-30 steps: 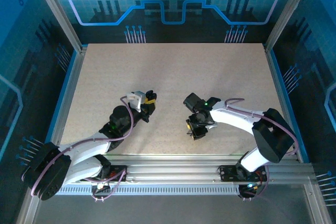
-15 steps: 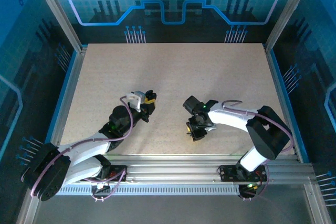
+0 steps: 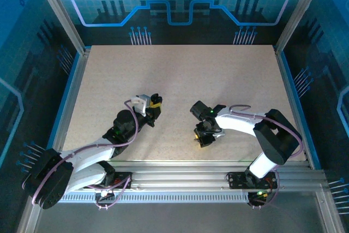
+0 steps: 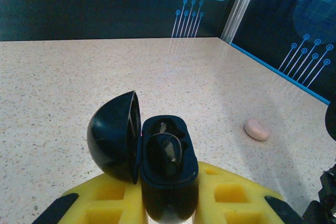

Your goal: Insert the wireless bluetooth earbuds into the charging case

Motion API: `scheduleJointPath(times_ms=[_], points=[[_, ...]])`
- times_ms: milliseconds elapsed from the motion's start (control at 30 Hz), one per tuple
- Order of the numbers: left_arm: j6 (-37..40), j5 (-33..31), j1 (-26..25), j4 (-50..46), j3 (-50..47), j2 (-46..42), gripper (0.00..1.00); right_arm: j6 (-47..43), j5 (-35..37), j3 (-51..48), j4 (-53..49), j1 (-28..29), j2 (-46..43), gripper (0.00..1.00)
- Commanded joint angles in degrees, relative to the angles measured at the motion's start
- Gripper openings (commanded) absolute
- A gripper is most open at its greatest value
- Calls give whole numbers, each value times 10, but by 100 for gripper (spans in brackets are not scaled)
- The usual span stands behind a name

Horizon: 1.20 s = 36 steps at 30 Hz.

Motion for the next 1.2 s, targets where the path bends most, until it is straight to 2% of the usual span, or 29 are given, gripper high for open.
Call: scheduleJointPath(times_ms=[0, 133, 433, 667, 900, 1167], points=[[3, -8, 4, -1, -3, -11, 21, 57, -6, -7, 30, 6, 32, 31], [3, -6, 5, -1, -2, -9, 21, 52, -9, -1, 31, 5, 36, 31], [1, -4, 4, -1, 2, -6, 21, 44, -12, -1, 32, 5, 37, 19], [0, -1, 4, -5, 1, -6, 21, 24, 0, -1, 23, 4, 25, 16], [-5, 13, 4, -13, 0, -2, 21, -49, 68, 12, -30, 4, -22, 15], [-13, 51, 4, -5, 4, 25, 21, -146, 166, 12, -34, 3, -113, 15]])
